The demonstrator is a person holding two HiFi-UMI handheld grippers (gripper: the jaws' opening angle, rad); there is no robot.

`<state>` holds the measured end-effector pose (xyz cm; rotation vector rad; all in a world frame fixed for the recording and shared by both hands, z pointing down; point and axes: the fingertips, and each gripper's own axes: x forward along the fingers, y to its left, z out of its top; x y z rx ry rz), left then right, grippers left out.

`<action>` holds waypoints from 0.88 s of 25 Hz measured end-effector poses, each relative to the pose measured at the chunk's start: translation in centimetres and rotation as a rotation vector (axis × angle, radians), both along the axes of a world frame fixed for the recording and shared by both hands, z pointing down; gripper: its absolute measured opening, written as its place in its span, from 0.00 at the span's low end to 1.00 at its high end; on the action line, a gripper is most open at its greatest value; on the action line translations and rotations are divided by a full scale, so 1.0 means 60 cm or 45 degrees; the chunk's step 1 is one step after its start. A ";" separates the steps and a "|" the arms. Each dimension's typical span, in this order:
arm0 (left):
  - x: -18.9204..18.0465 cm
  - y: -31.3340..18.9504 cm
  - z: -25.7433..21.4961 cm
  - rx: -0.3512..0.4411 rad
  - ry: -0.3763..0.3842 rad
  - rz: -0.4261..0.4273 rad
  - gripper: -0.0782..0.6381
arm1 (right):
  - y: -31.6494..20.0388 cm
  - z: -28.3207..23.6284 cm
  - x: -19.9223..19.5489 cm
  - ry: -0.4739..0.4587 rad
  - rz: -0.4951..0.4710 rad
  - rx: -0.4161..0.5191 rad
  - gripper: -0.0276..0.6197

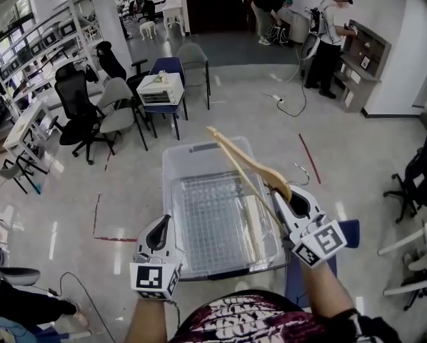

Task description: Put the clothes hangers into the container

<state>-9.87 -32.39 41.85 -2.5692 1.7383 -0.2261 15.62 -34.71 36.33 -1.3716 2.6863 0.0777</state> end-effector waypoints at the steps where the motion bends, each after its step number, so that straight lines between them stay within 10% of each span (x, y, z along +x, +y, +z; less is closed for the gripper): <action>1: 0.005 -0.006 0.000 0.004 0.000 -0.006 0.12 | -0.007 -0.001 0.004 -0.001 -0.009 0.002 0.14; 22: -0.039 -0.032 0.081 -0.132 -0.055 -0.111 0.12 | -0.102 0.092 -0.067 -0.091 -0.206 -0.177 0.14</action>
